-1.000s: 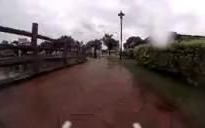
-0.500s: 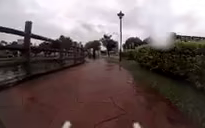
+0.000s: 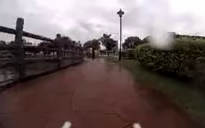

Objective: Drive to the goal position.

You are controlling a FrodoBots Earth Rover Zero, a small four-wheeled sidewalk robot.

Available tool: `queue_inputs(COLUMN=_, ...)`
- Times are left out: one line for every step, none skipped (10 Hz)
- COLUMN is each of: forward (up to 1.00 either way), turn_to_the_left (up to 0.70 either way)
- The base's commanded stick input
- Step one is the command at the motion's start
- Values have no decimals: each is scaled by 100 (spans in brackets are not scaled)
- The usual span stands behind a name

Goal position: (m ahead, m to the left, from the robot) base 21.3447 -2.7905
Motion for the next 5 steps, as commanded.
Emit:
queue_inputs(forward=50, turn_to_the_left=0)
queue_inputs(forward=50, turn_to_the_left=2)
queue_inputs(forward=50, turn_to_the_left=23)
queue_inputs(forward=50, turn_to_the_left=44)
queue_inputs(forward=50, turn_to_the_left=48)
